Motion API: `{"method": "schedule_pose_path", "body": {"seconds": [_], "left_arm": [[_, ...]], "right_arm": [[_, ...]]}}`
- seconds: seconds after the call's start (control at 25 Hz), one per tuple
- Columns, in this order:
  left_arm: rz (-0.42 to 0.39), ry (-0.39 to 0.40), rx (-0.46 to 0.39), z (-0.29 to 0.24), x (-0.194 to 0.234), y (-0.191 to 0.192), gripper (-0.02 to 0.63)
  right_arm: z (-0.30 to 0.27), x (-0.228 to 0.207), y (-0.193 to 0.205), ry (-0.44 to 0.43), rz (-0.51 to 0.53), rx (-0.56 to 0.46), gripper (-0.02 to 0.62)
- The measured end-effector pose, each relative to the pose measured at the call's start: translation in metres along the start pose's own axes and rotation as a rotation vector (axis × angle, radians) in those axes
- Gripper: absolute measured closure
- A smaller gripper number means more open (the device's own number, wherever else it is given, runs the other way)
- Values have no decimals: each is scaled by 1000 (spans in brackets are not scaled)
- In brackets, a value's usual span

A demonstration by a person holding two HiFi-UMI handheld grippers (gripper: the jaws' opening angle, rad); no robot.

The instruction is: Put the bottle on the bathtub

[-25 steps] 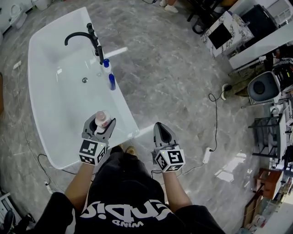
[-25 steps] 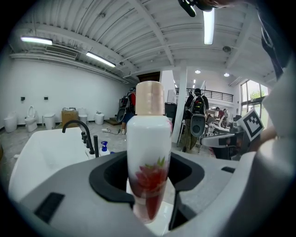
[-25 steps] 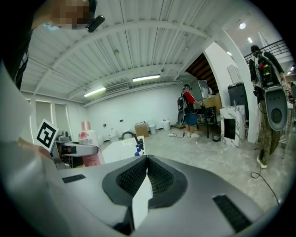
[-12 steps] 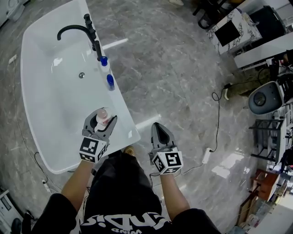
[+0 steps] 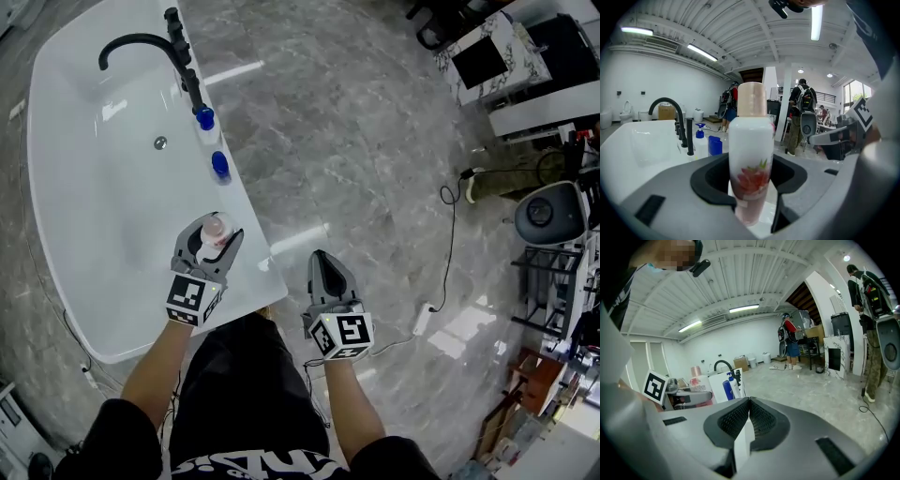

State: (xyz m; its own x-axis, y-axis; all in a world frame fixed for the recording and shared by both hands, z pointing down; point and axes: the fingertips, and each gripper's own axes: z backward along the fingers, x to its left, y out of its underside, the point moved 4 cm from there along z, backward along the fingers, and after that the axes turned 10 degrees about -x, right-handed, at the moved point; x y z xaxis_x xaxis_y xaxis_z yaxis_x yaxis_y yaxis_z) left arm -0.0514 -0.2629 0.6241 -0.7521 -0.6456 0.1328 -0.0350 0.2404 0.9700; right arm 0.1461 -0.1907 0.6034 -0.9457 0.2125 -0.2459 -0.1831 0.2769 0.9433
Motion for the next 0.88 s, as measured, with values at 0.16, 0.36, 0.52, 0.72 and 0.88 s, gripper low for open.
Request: {"method": "schedule_pose_path", "body": {"seconds": [0.16, 0.36, 0.52, 0.72, 0.88], "left_arm": [[1, -4, -5, -18, 9, 19, 380], [-10, -12, -7, -39, 19, 41, 380], [-11, -19, -10, -52, 24, 53, 380], [-19, -21, -9, -64, 27, 66, 380], [-34, -14, -35, -70, 26, 65, 379]], "right_arm": [[-18, -4, 11, -8, -4, 7, 572], [-34, -12, 26, -24, 10, 35, 572], [-39, -21, 35, -18, 10, 52, 572], [-44, -29, 44, -13, 8, 66, 572], [-46, -31, 49, -11, 1, 74, 572]]}}
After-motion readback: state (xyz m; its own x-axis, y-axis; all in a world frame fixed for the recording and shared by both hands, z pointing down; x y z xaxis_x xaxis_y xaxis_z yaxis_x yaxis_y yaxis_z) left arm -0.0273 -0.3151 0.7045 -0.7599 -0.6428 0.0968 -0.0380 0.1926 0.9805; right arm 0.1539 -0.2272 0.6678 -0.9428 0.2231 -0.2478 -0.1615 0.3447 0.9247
